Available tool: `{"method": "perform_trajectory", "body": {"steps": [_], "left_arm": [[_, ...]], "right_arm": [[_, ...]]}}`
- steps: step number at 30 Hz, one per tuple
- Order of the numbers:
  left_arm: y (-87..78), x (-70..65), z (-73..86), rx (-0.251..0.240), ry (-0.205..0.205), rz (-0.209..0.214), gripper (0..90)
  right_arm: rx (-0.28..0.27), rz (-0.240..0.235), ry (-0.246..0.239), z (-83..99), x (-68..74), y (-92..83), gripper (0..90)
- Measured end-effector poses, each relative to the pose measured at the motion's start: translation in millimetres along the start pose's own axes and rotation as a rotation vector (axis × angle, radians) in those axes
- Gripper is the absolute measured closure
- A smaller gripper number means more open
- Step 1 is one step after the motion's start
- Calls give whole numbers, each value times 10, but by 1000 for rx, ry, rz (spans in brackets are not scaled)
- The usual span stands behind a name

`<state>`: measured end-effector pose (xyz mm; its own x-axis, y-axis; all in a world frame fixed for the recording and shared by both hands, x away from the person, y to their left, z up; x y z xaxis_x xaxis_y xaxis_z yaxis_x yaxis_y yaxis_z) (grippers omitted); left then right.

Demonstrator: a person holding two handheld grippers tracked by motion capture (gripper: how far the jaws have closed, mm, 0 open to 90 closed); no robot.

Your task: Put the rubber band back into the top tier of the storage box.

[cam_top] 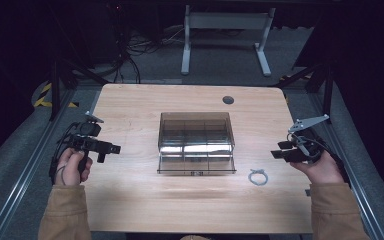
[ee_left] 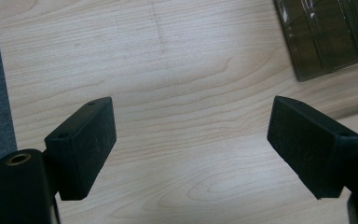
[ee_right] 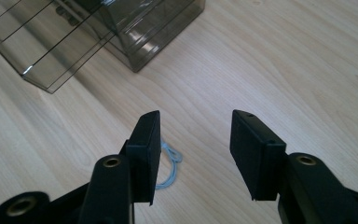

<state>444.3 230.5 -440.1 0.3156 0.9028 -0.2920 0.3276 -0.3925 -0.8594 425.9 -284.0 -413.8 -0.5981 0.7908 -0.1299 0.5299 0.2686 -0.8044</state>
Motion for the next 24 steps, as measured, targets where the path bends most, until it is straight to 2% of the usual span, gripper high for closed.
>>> {"method": "perform_trajectory", "body": {"steps": [4,13,19,24], "left_arm": [[-2,-2,-2,-3,-5,1,164],[-10,-2,-2,-4,-5,3,164],[-10,0,-32,-8,-5,3,164],[-2,-20,-77,-16,-4,9,164]], "right_arm": [[11,-13,-23,4,46,22,533],[27,-40,-38,1,121,47,507],[13,-33,-51,-5,130,91,491],[27,-37,-54,45,157,188,489]]}}
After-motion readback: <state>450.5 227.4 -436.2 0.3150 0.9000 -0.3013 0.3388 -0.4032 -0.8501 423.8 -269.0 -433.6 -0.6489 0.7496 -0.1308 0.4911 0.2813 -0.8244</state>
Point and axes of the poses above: each handheld gripper's, and its own axes: y roughly forward along the jaws, z roughly out of its underside, x roughly to its left, the point moved 10 cm from there along y, roughly forward along the jaws, and after that the axes turned 9 degrees about z, right-handed, at the moved point
